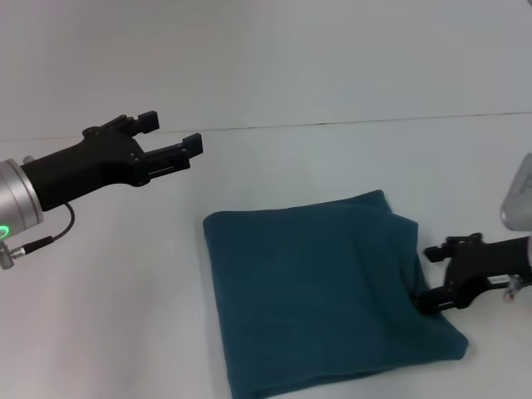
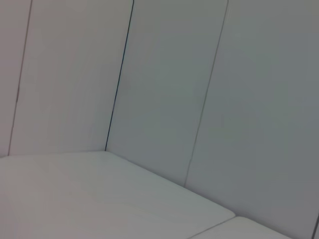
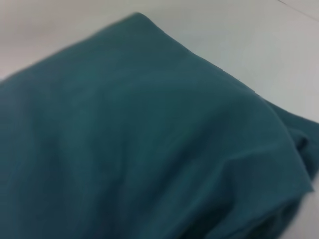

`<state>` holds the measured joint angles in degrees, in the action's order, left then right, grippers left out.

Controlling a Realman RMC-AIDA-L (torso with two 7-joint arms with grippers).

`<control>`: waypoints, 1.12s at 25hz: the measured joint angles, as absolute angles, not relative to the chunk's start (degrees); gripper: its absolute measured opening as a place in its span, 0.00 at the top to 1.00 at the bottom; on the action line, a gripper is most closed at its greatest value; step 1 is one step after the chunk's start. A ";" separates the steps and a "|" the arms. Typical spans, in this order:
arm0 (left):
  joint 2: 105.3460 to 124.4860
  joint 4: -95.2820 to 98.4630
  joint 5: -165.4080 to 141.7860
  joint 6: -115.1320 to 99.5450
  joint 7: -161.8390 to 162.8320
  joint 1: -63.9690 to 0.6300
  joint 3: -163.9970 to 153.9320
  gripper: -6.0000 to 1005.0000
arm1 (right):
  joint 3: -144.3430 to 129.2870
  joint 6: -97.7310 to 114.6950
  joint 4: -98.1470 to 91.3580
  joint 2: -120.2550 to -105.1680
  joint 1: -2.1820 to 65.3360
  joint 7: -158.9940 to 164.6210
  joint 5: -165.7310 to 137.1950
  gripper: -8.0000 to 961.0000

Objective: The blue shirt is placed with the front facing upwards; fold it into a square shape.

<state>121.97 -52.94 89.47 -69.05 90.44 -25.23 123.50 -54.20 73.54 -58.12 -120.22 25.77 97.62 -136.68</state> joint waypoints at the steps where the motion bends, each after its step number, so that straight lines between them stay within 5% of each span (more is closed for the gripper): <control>1: 121.97 -52.93 89.47 -69.06 90.44 -25.20 123.53 0.05 | -55.40 73.54 -58.10 -120.23 25.75 97.78 -135.81 0.02; 28: 122.61 -53.00 89.11 -68.63 90.35 -25.48 123.41 0.06 | -54.27 71.21 -58.89 -119.73 23.36 96.51 -127.60 0.02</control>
